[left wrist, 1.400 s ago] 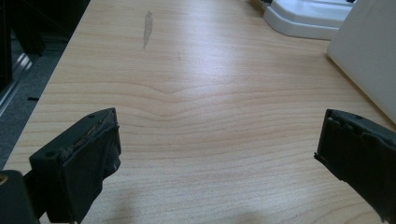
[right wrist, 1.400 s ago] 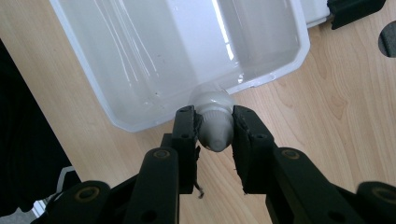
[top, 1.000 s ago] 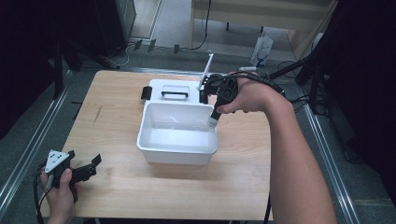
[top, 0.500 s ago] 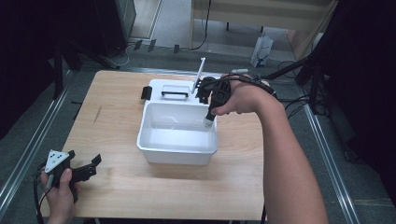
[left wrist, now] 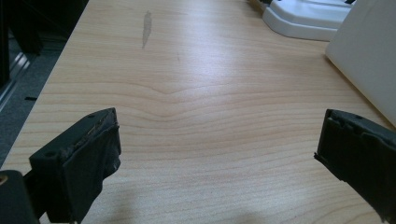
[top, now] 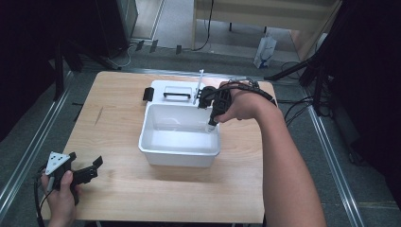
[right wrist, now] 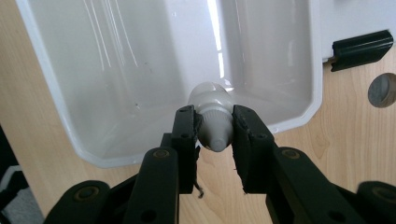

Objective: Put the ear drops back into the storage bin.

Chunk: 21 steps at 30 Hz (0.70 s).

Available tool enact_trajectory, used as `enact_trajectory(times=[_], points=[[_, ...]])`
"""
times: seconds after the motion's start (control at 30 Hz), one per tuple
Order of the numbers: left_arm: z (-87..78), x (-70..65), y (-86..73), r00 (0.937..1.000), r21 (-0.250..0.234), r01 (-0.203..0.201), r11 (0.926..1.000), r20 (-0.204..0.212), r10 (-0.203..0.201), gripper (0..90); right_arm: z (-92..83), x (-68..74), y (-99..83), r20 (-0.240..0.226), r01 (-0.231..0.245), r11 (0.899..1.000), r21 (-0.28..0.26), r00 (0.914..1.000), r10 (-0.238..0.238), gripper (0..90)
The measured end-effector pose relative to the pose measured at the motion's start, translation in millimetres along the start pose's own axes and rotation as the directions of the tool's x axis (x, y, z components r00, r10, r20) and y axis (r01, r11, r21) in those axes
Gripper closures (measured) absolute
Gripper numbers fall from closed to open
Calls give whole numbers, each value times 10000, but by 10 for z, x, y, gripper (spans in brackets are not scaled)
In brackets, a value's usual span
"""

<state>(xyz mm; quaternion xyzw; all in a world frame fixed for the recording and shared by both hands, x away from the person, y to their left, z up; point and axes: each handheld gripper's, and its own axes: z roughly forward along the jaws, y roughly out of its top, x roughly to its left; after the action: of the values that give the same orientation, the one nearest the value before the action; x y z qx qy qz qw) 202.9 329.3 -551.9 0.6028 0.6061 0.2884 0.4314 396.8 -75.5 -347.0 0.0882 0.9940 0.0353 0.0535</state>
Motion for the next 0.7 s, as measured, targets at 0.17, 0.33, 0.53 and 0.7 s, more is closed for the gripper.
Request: enact_trajectory(times=[0.17,0.33,0.53,0.7], points=[[0,0,0,10000,8,-3,10000,-4,3,3,122,11,-8,334,878,9961,-38,9956,-877,720],[0,0,0,10000,1,-6,10000,2,6,3,187,24,-5,277,986,9951,5,9947,-986,720],[0,0,0,10000,1,11,10000,14,-11,3,323,37,-12,120,1026,9946,136,9946,-1027,719],[1,0,0,10000,-15,13,10000,13,-13,3,428,45,-19,38,1159,9931,191,9932,-1160,719]])
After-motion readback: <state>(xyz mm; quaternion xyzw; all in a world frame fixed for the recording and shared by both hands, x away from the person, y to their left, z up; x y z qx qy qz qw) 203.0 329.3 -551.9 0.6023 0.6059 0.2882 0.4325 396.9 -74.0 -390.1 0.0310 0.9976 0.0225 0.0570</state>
